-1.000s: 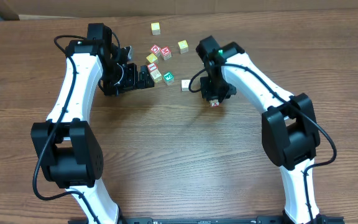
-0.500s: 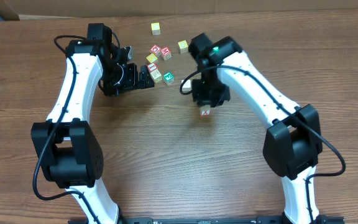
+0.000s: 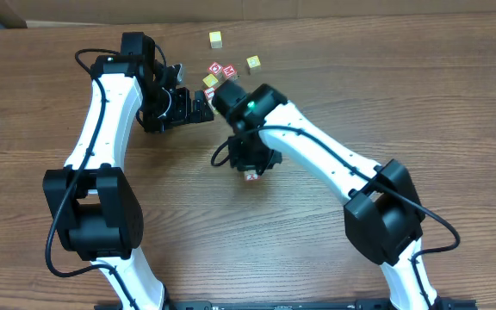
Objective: Flip 5 blocks
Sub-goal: 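Lift the L block with the right gripper, rotate it, set it down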
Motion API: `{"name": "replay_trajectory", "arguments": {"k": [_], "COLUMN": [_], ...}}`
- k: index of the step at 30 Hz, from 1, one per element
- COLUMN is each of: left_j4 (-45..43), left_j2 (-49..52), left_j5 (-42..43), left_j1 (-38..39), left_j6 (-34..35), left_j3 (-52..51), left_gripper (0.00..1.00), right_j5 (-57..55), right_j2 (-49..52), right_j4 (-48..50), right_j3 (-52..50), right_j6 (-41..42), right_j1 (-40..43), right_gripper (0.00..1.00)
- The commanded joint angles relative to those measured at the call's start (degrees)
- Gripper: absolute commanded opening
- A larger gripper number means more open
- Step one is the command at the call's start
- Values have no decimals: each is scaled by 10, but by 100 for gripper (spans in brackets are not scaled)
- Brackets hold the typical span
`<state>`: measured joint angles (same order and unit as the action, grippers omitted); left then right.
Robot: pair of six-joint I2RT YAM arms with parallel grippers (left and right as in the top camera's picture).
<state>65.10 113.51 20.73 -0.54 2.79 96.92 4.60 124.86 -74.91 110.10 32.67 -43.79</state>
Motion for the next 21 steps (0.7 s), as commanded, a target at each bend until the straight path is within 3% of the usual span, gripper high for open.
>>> {"name": "replay_trajectory", "arguments": {"k": [1,11,21], "left_j4": [0,0,0], "left_j2": [5,5,5], "left_j5": [-4,-4,-4], "left_j1": [-5,-5,-5], "left_j6": [-7,-7,-7], "left_j3": [14,14,14], "left_gripper": [100,100,100], "right_j5": [-38,-46,-52], "right_j2": [-21,-21,-20], "right_j4": [25,135,162], "right_j3": [-32,-114,-130], "right_j6": [27,41,41], "right_j1": [-13,-15,-15], "right_gripper": [18,18,18]}}
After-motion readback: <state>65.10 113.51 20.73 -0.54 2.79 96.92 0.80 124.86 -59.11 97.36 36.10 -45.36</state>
